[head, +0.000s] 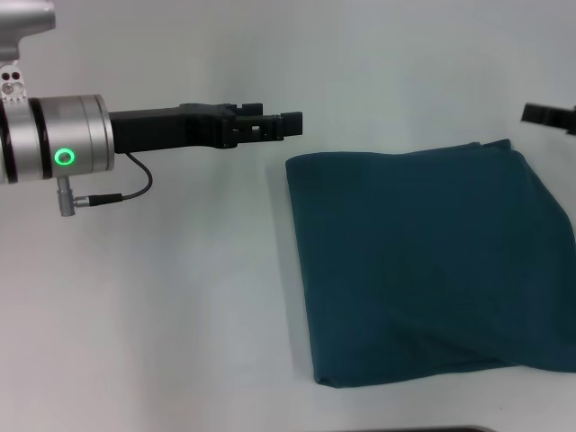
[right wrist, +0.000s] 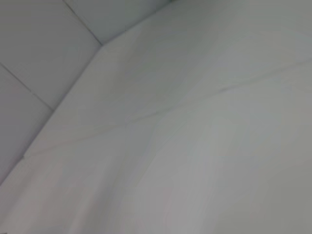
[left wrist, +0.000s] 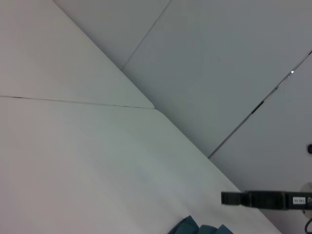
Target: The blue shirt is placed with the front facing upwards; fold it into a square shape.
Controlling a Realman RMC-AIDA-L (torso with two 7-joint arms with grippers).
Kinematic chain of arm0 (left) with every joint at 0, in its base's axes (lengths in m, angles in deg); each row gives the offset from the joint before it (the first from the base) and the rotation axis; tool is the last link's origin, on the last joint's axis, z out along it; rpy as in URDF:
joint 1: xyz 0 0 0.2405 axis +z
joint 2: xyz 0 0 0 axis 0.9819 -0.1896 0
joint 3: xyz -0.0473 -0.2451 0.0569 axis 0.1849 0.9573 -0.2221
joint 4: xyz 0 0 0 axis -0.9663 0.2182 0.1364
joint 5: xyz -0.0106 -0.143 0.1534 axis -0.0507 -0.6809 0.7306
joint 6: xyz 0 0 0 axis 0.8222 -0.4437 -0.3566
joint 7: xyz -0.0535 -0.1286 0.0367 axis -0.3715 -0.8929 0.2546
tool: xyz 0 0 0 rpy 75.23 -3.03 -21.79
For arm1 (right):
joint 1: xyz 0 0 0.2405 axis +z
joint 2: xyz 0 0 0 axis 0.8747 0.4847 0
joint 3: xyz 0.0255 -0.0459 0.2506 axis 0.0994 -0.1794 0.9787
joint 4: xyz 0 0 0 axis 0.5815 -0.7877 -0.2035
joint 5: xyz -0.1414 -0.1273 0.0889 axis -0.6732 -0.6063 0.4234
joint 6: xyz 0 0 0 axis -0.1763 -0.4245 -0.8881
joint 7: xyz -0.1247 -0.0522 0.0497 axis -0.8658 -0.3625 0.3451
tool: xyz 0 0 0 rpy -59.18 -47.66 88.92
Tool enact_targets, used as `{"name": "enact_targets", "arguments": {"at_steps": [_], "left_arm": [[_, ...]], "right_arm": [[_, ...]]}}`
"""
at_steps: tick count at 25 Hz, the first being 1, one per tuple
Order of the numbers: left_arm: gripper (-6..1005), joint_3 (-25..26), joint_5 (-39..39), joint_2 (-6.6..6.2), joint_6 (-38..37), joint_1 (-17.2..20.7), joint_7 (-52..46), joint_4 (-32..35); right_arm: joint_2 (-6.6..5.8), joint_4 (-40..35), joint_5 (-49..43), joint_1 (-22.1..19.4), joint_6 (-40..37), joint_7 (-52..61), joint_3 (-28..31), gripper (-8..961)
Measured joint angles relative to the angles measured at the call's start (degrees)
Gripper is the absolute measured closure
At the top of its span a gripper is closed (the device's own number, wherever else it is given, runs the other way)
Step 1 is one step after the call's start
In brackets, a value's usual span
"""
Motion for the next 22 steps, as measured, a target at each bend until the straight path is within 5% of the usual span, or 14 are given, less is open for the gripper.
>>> {"name": "enact_targets", "arguments": {"at_steps": [18, 22], "left_arm": [[63, -0.19, 0.09, -0.88, -5.01, 0.48, 0.18, -0.01], [63, -0.16, 0.12, -1.04, -8.02, 1.57, 1.59, -0.04]], "right_arm": [[-4.94, -0.24, 0.45, -3.97, -11.53, 0.32, 0.40, 882], [-5.09, -0.15, 0.46, -4.66, -14.57, -1.43, 0.52, 770]]}}
